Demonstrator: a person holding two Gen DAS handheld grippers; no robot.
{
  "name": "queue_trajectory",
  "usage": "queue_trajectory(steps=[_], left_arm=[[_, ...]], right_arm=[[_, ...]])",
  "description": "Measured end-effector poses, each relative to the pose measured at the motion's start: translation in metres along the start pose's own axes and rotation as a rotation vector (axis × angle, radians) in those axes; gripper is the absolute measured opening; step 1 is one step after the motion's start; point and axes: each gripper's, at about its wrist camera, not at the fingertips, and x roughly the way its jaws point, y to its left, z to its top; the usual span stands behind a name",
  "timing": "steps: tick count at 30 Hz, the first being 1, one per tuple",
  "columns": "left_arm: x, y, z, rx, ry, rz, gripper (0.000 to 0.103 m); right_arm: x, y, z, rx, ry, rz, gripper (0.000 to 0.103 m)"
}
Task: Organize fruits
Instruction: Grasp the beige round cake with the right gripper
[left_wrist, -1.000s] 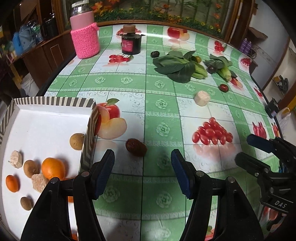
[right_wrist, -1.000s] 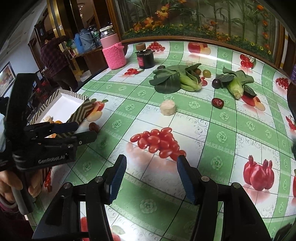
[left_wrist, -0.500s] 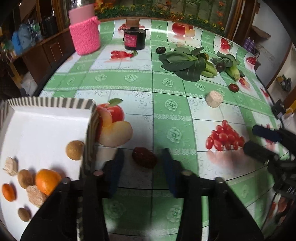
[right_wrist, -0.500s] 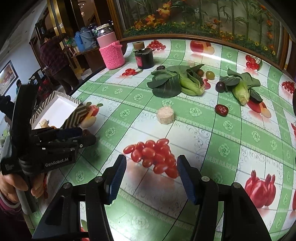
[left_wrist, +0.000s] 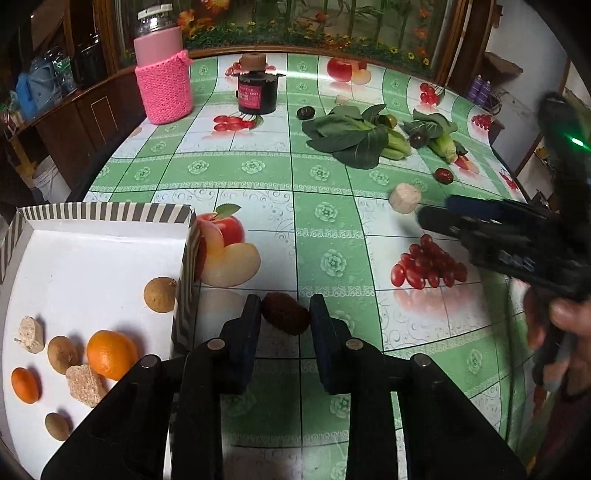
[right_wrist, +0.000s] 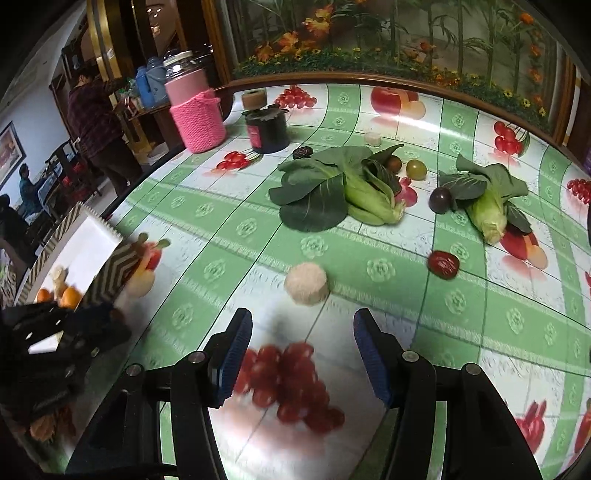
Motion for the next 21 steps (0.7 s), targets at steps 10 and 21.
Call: queue_trajectory(steps=[10,21], left_arm=[[-0.009,0.005,-0.002,-0.003,-0.012,-0.002,0.024],[-0.025,0.013,-0.013,-0.005,-0.034,0.012,0.024]], right_arm=[[0.037,0.006,0.012,-0.051,0.011,-0.064,0.033],[-0.012,0.017,-0.006,-0.013,-0.044,-0.022,0.03]])
